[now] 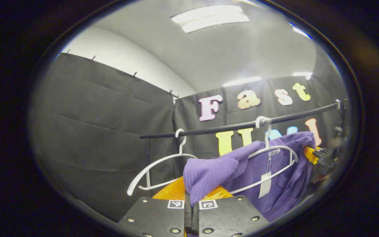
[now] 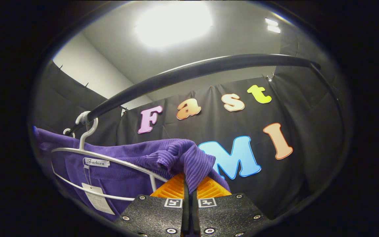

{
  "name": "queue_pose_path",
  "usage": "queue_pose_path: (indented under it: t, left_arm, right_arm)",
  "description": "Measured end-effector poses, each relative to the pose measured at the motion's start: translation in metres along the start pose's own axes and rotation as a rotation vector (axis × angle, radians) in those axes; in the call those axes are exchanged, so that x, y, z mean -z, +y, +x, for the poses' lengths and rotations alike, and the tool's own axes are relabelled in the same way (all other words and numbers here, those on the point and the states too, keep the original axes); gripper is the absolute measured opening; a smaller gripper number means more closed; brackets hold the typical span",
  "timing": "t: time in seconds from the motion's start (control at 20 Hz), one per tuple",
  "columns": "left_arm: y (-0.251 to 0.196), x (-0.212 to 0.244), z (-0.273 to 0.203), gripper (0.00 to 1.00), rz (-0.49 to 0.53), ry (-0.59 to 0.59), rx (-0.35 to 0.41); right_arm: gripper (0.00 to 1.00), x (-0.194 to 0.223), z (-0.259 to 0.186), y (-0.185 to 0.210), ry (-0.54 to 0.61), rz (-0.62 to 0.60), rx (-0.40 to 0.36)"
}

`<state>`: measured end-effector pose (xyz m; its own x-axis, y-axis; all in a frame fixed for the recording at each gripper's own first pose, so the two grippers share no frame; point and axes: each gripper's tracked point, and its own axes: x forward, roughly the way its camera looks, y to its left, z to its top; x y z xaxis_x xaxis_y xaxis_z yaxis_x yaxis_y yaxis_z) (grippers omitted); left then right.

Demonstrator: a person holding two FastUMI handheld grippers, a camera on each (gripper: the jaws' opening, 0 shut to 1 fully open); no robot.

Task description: Grasp the clothes on the hanger with both hands and then place them into the laundry hamper below.

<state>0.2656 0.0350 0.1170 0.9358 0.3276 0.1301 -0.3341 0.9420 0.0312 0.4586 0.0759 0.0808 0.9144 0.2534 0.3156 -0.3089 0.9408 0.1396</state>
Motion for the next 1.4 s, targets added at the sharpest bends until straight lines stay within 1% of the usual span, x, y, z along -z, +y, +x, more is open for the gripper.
queue_pose_path:
  t: [0.05,0.1,0.15,0.2,0.25,0.3,0.35,0.4,0.45,0.65,0.7,0.75,0.8,0.85,0.95,1.0,1.05,1.1,1.3,1.4]
  left_arm:
    - [0.003,-0.004,0.005,0.01,0.008,-0.003,0.002]
    - [0.010,-0.010,0.009,0.06,0.014,-0.006,-0.001]
    - [0.016,-0.014,0.014,0.01,0.017,-0.007,-0.002]
    - [0.022,-0.014,0.019,0.06,0.016,-0.002,-0.003]
    - [0.029,-0.015,0.023,0.06,0.013,0.004,-0.004]
    - [0.033,-0.016,0.027,0.01,0.006,0.005,-0.003]
    - [0.036,-0.018,0.032,0.06,-0.003,0.004,-0.001]
    - [0.038,-0.020,0.035,0.01,-0.010,0.006,0.003]
    - [0.038,-0.022,0.038,0.06,-0.018,0.010,0.012]
    - [0.038,-0.018,0.054,0.06,-0.017,0.041,0.041]
    - [0.039,-0.016,0.057,0.01,-0.018,0.051,0.048]
    - [0.041,-0.012,0.058,0.00,-0.017,0.065,0.049]
    - [0.045,-0.006,0.057,0.06,-0.015,0.080,0.051]
    - [0.048,0.000,0.056,0.06,-0.016,0.095,0.051]
    - [0.054,0.012,0.053,0.06,-0.023,0.124,0.049]
    - [0.054,0.018,0.051,0.00,-0.024,0.135,0.047]
    - [0.056,0.022,0.049,0.06,-0.028,0.141,0.042]
    - [0.055,0.026,0.050,0.01,-0.034,0.147,0.038]
    - [0.057,0.038,0.049,0.01,-0.035,0.152,0.028]
    - [0.055,0.047,0.034,0.01,-0.023,0.169,0.034]
  right_arm:
    - [0.03,0.003,0.003,-0.007,0.005,0.004,0.016]
    - [0.03,0.006,0.005,-0.012,0.013,0.014,0.031]
    - [0.03,0.011,0.008,-0.019,0.024,0.024,0.045]
    - [0.03,0.018,0.013,-0.027,0.036,0.031,0.062]
    - [0.03,0.025,0.018,-0.033,0.050,0.038,0.072]
    - [0.03,0.031,0.022,-0.039,0.065,0.050,0.080]
    - [0.03,0.038,0.025,-0.044,0.081,0.066,0.089]
    - [0.03,0.046,0.029,-0.049,0.098,0.087,0.093]
    - [0.03,0.053,0.032,-0.048,0.120,0.120,0.085]
    - [0.03,0.087,0.036,-0.041,0.200,0.167,0.068]
    - [0.03,0.095,0.035,-0.039,0.223,0.179,0.062]
    - [0.03,0.106,0.035,-0.036,0.249,0.196,0.056]
    - [0.03,0.118,0.033,-0.032,0.278,0.212,0.048]
    - [0.03,0.128,0.032,-0.028,0.309,0.219,0.041]
    - [0.03,0.150,0.027,-0.023,0.358,0.207,0.030]
    - [0.03,0.158,0.025,-0.021,0.378,0.195,0.027]
    - [0.03,0.165,0.021,-0.019,0.396,0.188,0.023]
    - [0.03,0.171,0.015,-0.016,0.411,0.182,0.019]
    - [0.03,0.179,-0.007,-0.007,0.444,0.137,-0.005]
    - [0.03,0.176,-0.022,0.000,0.446,0.113,-0.029]
